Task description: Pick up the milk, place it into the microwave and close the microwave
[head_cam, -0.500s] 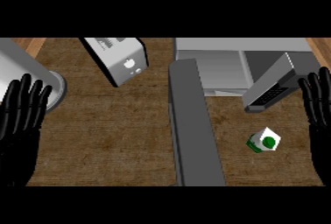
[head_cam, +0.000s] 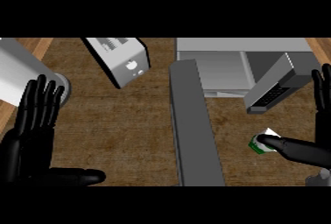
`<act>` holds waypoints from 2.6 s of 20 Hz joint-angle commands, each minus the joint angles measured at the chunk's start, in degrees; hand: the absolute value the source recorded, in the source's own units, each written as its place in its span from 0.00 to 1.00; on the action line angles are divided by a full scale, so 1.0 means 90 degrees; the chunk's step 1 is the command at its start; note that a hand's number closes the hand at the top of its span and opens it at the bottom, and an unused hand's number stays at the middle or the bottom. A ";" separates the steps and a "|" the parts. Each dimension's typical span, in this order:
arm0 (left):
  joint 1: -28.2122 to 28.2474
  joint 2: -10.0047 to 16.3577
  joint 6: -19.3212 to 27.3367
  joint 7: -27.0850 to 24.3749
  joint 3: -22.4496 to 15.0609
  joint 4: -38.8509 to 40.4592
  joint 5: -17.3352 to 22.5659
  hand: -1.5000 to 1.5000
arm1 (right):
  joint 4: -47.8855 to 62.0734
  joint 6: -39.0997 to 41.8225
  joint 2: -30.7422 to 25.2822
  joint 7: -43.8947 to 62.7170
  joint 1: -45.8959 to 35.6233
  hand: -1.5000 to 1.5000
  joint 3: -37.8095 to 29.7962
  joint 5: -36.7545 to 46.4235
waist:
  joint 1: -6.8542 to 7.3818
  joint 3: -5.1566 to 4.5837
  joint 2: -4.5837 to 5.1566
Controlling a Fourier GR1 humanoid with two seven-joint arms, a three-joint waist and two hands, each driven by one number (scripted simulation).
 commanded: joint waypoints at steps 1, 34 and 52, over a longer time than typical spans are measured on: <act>0.0120 -0.0219 0.0198 0.0163 -0.0146 -0.0046 -0.0125 0.00 | 0.0543 0.0096 0.0055 -0.0436 0.0178 0.00 -0.0356 -0.0403 | -0.0007 0.0013 -0.0014; 0.2343 -0.0361 0.0526 -0.0285 -0.1875 -0.1552 -0.0814 0.00 | 0.3773 0.0400 0.0243 -0.3573 0.1659 0.00 -0.0905 -0.0197 | -0.0002 0.0012 -0.0019; 0.2879 -0.0141 0.0525 -0.0587 -0.1960 -0.1774 -0.0795 0.00 | 0.9107 0.0480 -0.0400 -0.6444 -0.0734 0.00 -0.1618 -0.0320 | 0.0074 0.0019 -0.0005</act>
